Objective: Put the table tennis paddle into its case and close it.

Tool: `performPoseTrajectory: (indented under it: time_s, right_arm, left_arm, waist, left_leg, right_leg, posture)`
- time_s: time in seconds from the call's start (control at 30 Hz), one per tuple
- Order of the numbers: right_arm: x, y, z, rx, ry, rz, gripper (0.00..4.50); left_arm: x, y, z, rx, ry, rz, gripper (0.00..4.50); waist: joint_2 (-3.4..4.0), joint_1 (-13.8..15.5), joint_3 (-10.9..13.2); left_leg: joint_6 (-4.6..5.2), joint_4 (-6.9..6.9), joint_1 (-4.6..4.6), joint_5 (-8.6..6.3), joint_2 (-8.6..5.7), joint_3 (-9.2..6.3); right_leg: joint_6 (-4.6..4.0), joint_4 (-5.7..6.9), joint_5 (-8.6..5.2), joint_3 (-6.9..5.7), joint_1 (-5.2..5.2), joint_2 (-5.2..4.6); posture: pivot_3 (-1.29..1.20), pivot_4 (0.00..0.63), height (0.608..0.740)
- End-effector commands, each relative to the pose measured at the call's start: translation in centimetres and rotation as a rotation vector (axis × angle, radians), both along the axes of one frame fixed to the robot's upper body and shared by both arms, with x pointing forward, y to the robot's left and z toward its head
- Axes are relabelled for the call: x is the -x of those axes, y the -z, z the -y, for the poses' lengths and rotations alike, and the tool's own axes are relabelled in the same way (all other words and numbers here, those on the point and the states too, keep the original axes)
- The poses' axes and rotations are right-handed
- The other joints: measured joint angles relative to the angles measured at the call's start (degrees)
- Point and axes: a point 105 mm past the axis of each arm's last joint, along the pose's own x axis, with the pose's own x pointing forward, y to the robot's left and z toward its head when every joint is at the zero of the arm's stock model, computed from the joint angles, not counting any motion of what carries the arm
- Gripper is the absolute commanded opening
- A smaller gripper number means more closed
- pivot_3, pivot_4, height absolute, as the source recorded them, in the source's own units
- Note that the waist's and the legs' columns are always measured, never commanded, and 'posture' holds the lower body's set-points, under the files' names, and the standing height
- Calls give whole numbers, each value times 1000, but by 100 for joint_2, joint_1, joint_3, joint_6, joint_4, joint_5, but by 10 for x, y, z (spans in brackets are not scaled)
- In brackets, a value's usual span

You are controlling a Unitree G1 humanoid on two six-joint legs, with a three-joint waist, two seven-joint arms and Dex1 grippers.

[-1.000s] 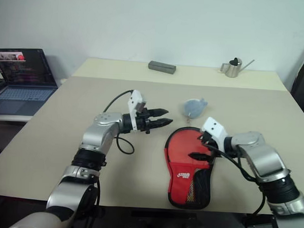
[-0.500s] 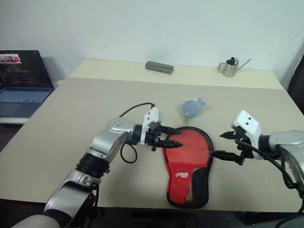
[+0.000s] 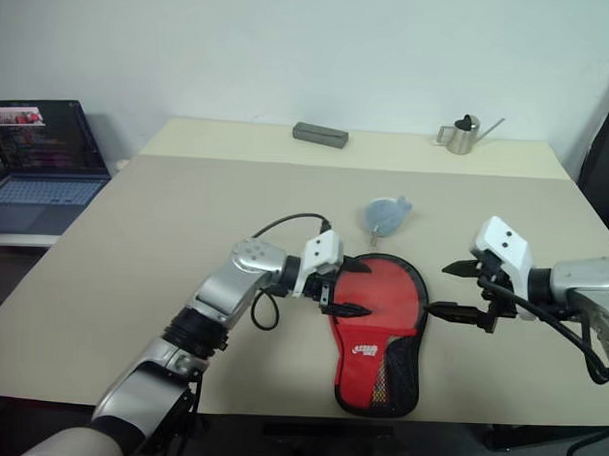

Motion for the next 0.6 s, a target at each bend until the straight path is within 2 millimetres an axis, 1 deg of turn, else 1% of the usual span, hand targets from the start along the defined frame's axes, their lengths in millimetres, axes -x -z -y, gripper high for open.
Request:
performPoseTrajectory:
  time_s: [0.03,0.13,0.2,0.3,0.5,0.6]
  right_arm:
    - [-12,-19,4,-26,29,79,4500]
    - [-24,-24,5,-54,54,97,4500]
    - [-39,-28,6,-98,100,110,4500]
    - [-54,-29,7,-128,141,111,4500]
    - [-109,-19,-1,-193,231,91,4500]
    - [-130,-14,-10,-209,258,78,4500]
  left_arm:
    - [-5,5,5,-2,-45,30,4473]
    - [-10,11,5,0,-91,21,4473]
    - [-11,15,5,-1,-105,13,4473]
    - [-10,19,4,-6,-108,13,4473]
    - [-6,25,3,-1,-118,-3,4473]
    - [-5,26,3,2,-122,-8,4473]
  waist:
    - [0,1,0]
    - [0,1,0]
    - [0,-5,0]
    - [0,-6,0]
    - [3,-22,-1]
    - [3,-18,-1]
  left_leg:
    - [0,0,0,0,0,0]
    - [0,0,0,0,0,0]
    - [0,0,0,0,0,0]
    - [0,0,1,0,0,3]
    - [0,-1,7,0,0,11]
    - [0,-2,5,0,1,9]
  right_leg:
    - [0,0,0,0,0,0]
    - [0,1,0,1,0,0]
    - [0,-1,0,1,0,0]
    - [0,1,0,2,0,-2]
    - [-1,3,1,7,0,-3]
    - [-2,2,1,5,-2,-3]
  posture:
    - [0,150,740]
    - [0,150,740]
    - [0,150,740]
    - [0,150,740]
    - [0,150,740]
    - [0,150,740]
